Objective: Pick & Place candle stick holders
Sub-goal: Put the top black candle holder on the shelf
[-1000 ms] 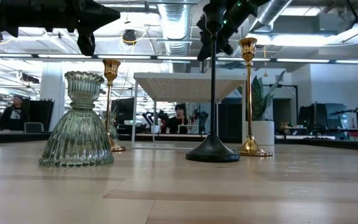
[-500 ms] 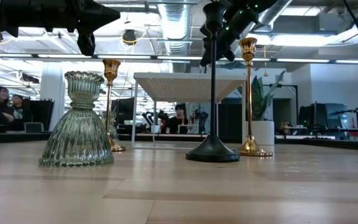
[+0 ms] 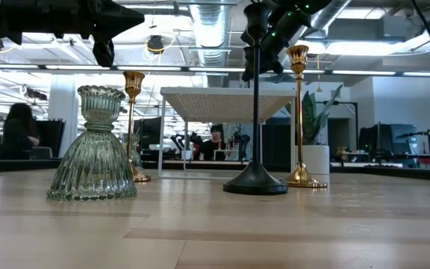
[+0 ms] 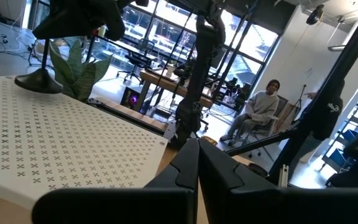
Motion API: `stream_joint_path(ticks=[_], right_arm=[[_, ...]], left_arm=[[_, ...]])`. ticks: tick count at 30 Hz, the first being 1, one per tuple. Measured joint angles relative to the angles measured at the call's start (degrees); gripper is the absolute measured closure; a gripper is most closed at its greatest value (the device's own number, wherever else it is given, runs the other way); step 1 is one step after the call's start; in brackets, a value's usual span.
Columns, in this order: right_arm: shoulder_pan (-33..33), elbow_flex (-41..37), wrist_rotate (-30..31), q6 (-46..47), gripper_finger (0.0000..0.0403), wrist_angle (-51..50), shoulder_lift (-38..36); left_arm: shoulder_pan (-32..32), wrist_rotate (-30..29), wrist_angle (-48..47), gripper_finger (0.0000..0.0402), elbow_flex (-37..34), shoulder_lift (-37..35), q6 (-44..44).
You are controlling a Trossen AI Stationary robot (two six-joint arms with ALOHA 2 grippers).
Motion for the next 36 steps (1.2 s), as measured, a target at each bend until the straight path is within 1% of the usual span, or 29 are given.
stream_joint_path(ticks=[12, 17, 23, 32, 36], right_arm=[[2.0, 0.0, 0.2, 0.6, 0.0403, 0.2, 0.0], [2.6, 0.0, 3.7, 0.2, 0.0403, 0.6, 0.0], [2.8, 0.0, 3.3, 0.6, 0.0403, 0.2, 0.0], [4.9, 0.2, 3.3, 0.0, 0.0403, 2.7, 4.2], [4.9, 0.1, 3.3, -0.5, 0.0403, 4.1, 4.3]], left_arm=[[0.0, 0.0, 0.0, 0.0394, 0.0, 0.0, 0.0], [0.0, 0.0, 0.0, 0.0394, 0.0, 0.0, 0.0], [0.0, 0.0, 0.0, 0.0394, 0.0, 0.0, 0.0], [0.0, 0.0, 0.0, 0.0394, 0.0, 0.0, -0.1], [0.0, 0.0, 0.0, 0.0394, 0.0, 0.0, -0.2]])
